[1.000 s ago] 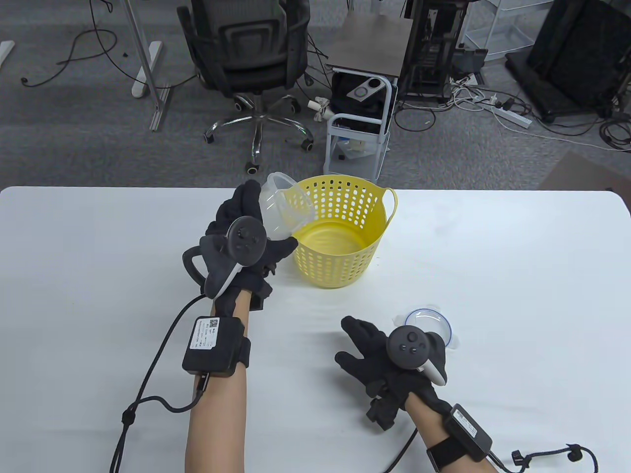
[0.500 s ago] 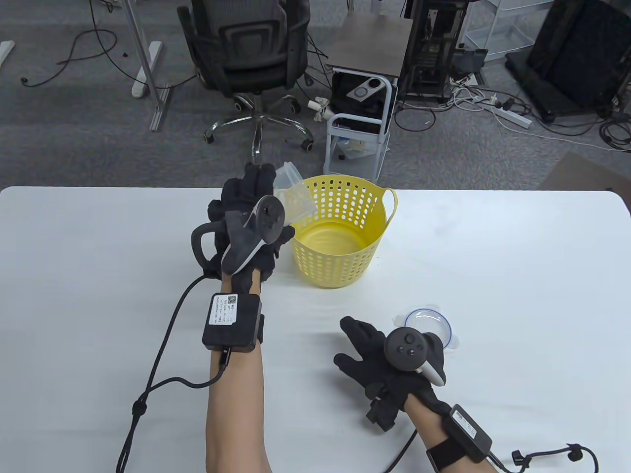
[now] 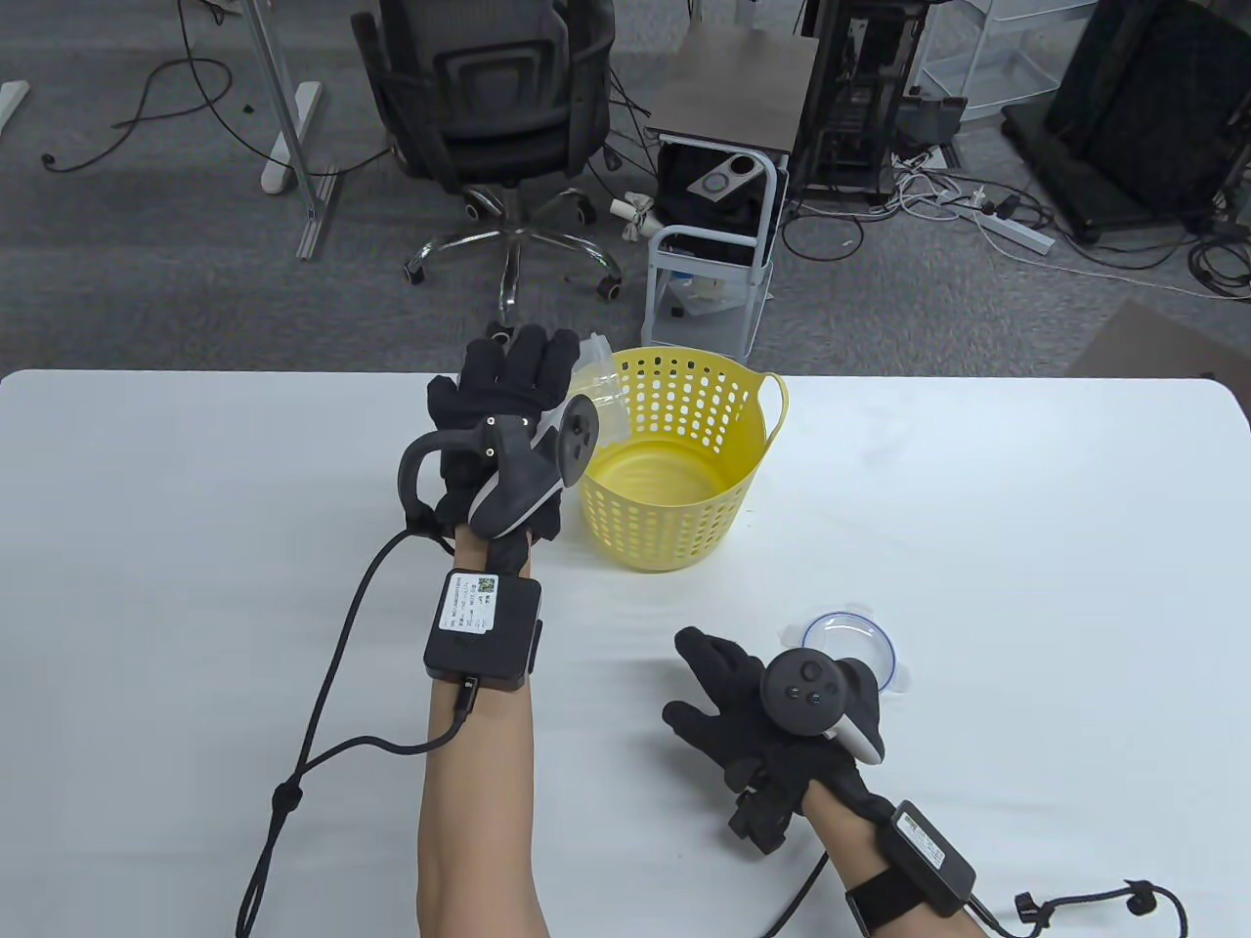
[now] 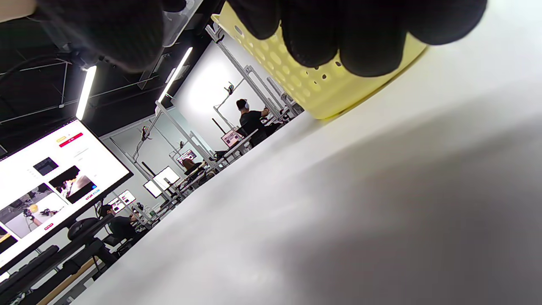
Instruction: Pour Go stones into a laundry basket
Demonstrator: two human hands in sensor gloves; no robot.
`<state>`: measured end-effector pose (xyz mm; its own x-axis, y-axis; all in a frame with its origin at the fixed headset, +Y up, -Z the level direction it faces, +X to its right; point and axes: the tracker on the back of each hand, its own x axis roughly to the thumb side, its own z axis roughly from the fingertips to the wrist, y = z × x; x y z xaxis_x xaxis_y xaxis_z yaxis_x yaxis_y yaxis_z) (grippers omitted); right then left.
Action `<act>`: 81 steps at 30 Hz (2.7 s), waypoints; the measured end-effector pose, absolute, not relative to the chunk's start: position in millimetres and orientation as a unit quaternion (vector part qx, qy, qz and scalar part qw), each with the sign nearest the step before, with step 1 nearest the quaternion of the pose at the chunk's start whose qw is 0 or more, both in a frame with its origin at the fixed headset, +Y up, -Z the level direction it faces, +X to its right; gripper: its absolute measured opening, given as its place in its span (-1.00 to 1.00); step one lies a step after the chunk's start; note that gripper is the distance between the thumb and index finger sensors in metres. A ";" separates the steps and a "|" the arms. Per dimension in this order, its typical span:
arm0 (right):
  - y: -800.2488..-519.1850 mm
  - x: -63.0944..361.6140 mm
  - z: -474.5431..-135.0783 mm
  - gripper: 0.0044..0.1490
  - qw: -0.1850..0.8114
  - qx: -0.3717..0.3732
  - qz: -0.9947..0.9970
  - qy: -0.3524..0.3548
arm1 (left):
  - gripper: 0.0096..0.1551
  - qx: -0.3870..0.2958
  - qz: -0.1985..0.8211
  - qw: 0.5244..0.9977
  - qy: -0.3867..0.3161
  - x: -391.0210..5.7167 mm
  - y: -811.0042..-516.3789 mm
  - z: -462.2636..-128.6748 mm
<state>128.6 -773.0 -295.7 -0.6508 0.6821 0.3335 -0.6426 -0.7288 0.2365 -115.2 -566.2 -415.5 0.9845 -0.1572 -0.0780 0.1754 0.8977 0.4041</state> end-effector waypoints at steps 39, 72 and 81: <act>-771.2 129.9 -297.0 0.05 0.350 0.205 0.912 0.057 | 0.58 0.225 -0.178 0.958 0.006 -108.4 -571.3 -414.2; -771.7 129.2 -297.4 0.04 0.337 0.206 0.916 0.074 | 0.57 0.226 -0.207 0.952 -0.004 -106.7 -572.8 -409.4; -771.6 128.8 -297.6 0.04 0.335 0.204 0.917 0.078 | 0.57 0.227 -0.208 0.951 -0.005 -106.6 -572.6 -409.1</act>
